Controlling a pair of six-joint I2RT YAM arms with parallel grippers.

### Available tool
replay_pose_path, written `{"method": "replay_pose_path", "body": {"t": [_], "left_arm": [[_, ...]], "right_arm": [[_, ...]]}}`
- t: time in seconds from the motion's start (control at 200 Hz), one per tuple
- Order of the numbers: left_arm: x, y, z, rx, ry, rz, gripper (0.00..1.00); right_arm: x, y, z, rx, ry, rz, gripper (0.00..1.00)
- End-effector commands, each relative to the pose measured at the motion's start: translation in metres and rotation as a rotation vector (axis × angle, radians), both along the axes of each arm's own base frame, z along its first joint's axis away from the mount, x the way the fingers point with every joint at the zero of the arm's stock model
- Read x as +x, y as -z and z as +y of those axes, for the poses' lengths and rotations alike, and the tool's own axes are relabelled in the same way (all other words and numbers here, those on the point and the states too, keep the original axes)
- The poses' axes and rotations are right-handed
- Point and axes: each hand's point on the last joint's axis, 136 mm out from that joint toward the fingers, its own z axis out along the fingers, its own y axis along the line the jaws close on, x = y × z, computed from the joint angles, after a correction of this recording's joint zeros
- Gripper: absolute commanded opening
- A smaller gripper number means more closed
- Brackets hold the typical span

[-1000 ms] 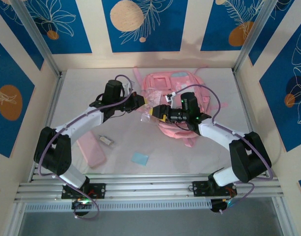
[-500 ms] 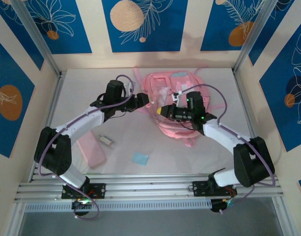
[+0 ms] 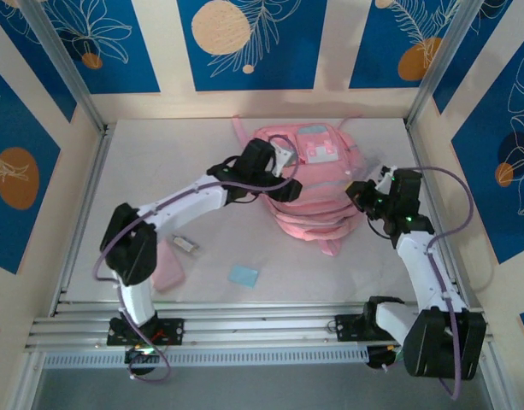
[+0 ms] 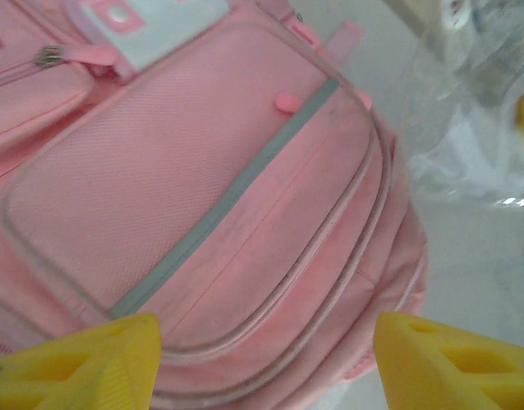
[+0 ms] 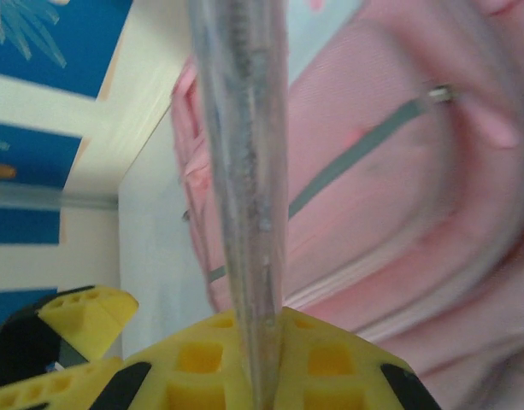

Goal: Pack books, pencil case, and school supplies into a backpack

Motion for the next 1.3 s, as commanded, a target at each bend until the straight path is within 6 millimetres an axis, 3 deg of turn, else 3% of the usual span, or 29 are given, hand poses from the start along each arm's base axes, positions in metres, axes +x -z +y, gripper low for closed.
{"method": "replay_pose_path", "body": {"t": [0.0,0.29,0.52,0.625,0.84,0.99,1.105,1.135,1.295], "left_arm": [[-0.001,0.021,-0.008,0.179,0.129,-0.093,0.66],[-0.001,0.063,-0.035,0.258,0.262,-0.040,0.67],[-0.014,0.099,-0.035,0.356,0.315,-0.004,0.67],[-0.006,0.114,-0.029,0.410,0.275,-0.011,0.67],[0.016,0.124,-0.021,0.492,0.197,-0.080,0.63],[0.037,0.124,-0.013,0.562,0.139,-0.172,0.44],[0.038,0.122,-0.018,0.528,0.148,-0.161,0.15],[0.037,0.122,-0.020,0.511,0.153,-0.147,0.00],[0.025,0.098,-0.032,0.344,0.168,-0.049,0.00]], "right_arm": [[-0.018,0.015,-0.013,0.049,0.037,0.067,0.00],[-0.027,0.016,-0.023,0.076,0.063,0.055,0.00],[-0.026,0.020,-0.024,0.083,0.069,0.057,0.00],[-0.025,0.022,-0.024,0.094,0.067,0.058,0.00],[-0.026,0.024,-0.024,0.094,0.067,0.061,0.00],[-0.025,0.023,-0.024,0.095,0.067,0.057,0.00],[-0.025,0.023,-0.024,0.093,0.068,0.055,0.00],[-0.026,0.023,-0.025,0.090,0.068,0.056,0.00],[-0.029,0.021,-0.030,0.079,0.088,0.053,0.00]]}}
